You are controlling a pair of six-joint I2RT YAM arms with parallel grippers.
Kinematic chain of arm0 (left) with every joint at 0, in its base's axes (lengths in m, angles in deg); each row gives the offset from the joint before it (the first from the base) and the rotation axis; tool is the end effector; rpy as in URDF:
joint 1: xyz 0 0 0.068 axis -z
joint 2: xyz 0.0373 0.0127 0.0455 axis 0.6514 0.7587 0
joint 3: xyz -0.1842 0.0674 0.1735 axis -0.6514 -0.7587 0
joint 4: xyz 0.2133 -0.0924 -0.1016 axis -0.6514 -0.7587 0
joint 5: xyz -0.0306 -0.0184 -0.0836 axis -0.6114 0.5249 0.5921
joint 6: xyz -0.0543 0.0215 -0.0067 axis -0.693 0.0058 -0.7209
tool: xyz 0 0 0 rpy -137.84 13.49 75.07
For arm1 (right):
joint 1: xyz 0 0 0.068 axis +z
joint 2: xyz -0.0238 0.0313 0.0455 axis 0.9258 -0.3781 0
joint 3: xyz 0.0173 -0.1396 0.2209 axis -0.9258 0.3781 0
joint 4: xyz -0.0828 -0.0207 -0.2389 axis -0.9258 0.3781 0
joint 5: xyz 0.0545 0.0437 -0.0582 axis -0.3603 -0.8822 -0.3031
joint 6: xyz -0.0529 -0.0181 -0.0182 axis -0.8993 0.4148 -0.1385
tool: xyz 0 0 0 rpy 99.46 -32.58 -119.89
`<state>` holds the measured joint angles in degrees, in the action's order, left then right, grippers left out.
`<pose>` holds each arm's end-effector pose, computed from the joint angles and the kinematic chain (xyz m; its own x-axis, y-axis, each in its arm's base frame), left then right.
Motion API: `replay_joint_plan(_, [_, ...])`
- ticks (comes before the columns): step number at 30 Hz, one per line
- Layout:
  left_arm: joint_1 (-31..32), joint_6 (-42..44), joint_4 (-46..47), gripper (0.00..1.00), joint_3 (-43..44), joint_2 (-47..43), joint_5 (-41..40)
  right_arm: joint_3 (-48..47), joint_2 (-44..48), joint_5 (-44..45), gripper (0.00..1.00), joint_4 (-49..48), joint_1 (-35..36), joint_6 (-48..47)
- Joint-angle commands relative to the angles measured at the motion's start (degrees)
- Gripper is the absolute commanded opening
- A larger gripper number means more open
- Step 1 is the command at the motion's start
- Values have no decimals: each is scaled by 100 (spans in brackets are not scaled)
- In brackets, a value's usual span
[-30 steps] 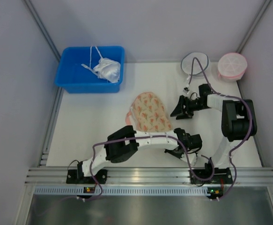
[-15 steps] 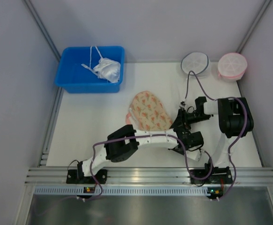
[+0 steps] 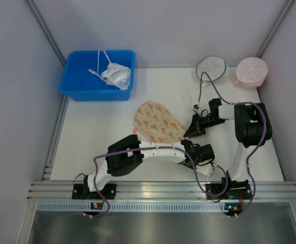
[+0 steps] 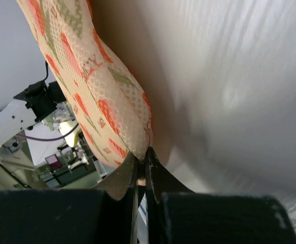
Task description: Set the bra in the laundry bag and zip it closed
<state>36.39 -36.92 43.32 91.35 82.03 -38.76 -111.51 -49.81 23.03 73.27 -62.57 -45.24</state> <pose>0.1062 -0.4213 0.1441 0.4601 0.8846 -0.0766 0.8466 -0.4110 0.3381 0.3016 0.0640 0.0965 -0.9989 -0.0409 -0.0237 -0.0414 0.5167 0.8551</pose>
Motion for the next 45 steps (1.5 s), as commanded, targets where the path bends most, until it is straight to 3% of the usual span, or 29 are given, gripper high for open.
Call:
replay_joint_plan(1, [355,-240,59,0,-625,-640,684,-766,-164,200,0,-83,24,-208])
replay_joint_plan(7, [549,-451,50,0,-1381,-991,991,-1697,-612,473,0,445,32,-780])
replay_joint_plan(12, [532,-583,68,0,-1305,-878,861,-2041,-737,350,0,375,85,-587])
replay_joint_plan(13, [497,-670,59,0,-1078,-808,852,-2033,-667,341,4,357,103,-587])
replay_joint_plan(14, [462,-715,68,0,-945,-737,817,-2024,-614,341,20,392,103,-587])
replay_joint_plan(17, [313,-856,68,0,-382,-421,607,-1989,-368,499,51,655,85,-622])
replay_joint_plan(20, [93,-1005,59,0,171,-105,439,-1630,105,631,67,813,-2,-744])
replay_joint_plan(21, [49,-1005,76,0,242,-60,430,-1550,186,631,68,893,-29,-789])
replay_joint_plan(27, [-189,-953,314,0,401,19,333,-717,616,720,68,1254,-170,-1272])
replay_joint_plan(34, [-206,-821,656,0,436,-34,298,164,204,-333,60,631,-91,-773])
replay_joint_plan(38, [-206,-865,692,0,568,-25,359,165,134,-353,56,385,6,-649])
replay_joint_plan(45, [-154,-1031,683,0,481,-174,597,7,28,-318,21,235,94,-587])
